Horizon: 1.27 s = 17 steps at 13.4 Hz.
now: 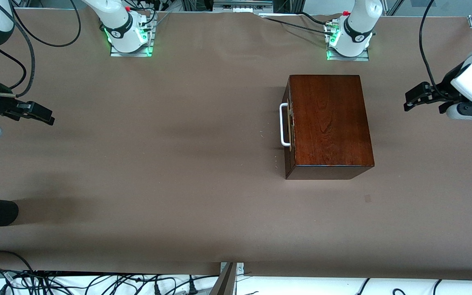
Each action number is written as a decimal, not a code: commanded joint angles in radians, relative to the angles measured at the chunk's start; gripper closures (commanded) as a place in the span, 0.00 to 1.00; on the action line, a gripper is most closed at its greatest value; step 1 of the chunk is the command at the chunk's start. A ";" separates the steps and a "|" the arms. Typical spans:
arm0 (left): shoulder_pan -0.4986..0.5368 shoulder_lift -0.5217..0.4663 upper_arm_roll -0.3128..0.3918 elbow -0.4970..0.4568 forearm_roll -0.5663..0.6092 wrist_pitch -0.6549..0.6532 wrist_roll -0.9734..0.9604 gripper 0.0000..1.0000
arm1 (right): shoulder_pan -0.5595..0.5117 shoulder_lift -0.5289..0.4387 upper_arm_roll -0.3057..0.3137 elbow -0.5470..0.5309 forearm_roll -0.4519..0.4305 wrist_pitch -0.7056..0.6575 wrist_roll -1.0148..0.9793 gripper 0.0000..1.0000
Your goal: Open drawer, take yellow block, close drawer
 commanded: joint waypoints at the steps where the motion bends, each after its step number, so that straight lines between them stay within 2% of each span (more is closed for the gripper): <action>1: 0.013 -0.033 -0.012 -0.025 0.012 0.022 0.029 0.00 | -0.002 -0.007 -0.016 0.013 0.006 -0.003 0.012 0.00; 5: 0.012 -0.019 -0.012 0.004 0.009 0.016 0.032 0.00 | -0.002 -0.007 -0.016 0.038 0.006 -0.004 0.011 0.00; 17: 0.005 -0.018 -0.018 0.004 0.011 0.010 0.017 0.00 | -0.002 -0.002 -0.016 0.041 0.009 -0.004 0.012 0.00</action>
